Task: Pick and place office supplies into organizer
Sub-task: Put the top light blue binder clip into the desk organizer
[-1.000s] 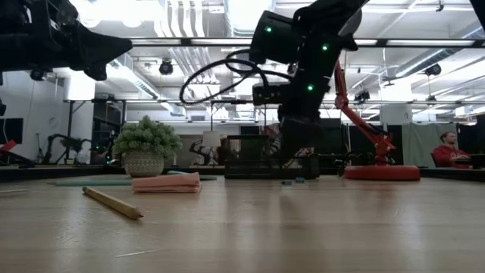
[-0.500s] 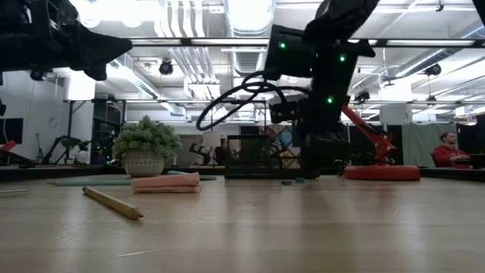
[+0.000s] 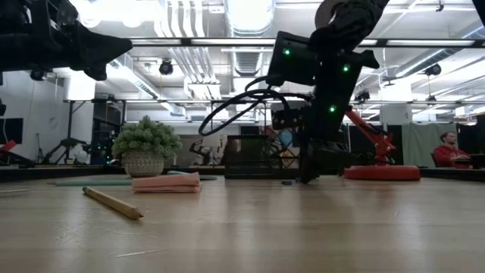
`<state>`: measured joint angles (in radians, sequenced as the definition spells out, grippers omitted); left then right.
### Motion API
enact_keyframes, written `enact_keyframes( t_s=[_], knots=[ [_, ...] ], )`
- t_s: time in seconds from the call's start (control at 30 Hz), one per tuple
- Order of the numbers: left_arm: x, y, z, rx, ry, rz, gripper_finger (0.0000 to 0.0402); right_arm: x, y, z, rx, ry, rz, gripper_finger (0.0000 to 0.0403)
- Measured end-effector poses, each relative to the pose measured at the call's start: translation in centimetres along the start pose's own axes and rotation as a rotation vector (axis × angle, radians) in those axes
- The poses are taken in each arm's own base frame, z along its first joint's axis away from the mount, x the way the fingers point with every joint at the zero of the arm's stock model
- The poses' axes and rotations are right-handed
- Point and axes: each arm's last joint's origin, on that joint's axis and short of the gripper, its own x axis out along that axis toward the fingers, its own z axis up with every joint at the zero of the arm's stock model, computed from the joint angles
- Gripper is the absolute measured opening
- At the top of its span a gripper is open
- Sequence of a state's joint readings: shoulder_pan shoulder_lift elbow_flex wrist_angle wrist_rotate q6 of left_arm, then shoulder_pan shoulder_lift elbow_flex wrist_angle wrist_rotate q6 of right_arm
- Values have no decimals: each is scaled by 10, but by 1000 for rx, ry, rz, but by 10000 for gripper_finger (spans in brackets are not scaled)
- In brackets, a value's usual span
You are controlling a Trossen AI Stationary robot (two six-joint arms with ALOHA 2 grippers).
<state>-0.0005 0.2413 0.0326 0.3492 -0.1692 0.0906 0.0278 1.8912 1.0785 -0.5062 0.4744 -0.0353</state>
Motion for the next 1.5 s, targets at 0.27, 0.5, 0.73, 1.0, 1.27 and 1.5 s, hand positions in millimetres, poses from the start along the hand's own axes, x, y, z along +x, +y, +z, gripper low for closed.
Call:
enact_keyframes(
  t_s=[0.27, 0.5, 0.73, 1.0, 1.27, 1.5],
  knots=[
    [0, 0, 0, 0, 0, 0, 0, 2, -5, 1, -2, -1, -2, 118],
    [0, 0, 0, 0, 0, 0, 0, 5, -12, 1, 27, 2, 46, 118],
    [0, 0, 0, 0, 0, 0, 0, 7, -17, 1, 43, 4, 88, 112],
    [0, 0, 0, 0, 0, 0, 0, 8, -18, 1, 38, 5, 96, 95],
    [0, 0, 0, 0, 0, 0, 0, 9, -18, 0, 36, 8, 97, 81],
    [0, 0, 0, 0, 0, 0, 0, 9, -18, 0, 22, 9, 98, 66]
  ],
)
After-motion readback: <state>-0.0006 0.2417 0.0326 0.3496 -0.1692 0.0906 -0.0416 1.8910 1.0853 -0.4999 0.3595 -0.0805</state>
